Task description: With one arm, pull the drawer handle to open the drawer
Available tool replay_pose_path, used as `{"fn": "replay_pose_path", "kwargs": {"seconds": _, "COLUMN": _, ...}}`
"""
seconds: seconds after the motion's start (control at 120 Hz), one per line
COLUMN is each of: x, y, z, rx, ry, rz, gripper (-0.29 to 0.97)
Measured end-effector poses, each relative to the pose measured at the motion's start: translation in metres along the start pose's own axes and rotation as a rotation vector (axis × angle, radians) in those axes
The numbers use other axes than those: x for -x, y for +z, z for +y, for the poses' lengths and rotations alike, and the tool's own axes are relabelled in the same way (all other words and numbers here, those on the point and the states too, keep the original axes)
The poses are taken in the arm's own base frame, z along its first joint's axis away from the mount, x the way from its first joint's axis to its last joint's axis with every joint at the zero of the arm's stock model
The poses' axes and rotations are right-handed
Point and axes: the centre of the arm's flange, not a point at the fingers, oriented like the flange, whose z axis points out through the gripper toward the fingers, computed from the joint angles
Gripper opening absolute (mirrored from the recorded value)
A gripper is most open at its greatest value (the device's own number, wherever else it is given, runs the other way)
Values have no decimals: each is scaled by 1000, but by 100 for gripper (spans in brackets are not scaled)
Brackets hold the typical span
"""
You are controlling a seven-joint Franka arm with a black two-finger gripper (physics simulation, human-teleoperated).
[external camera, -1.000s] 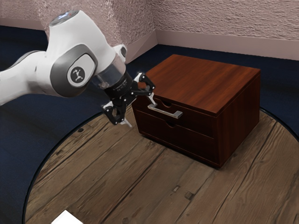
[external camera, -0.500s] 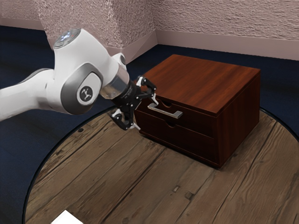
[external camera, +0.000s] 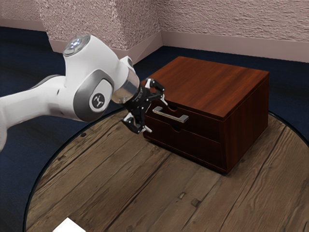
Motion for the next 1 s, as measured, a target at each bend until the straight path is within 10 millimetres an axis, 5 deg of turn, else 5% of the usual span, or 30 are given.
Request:
{"fn": "replay_pose_path", "kwargs": {"seconds": 0.567, "x": 11, "y": 24, "z": -9, "rx": -6, "ry": -22, "rz": -8, "gripper": 65}}
{"fn": "replay_pose_path", "kwargs": {"seconds": 1.0, "x": 18, "y": 3, "z": -19, "rx": 8, "ry": -25, "rz": -14, "gripper": 8}}
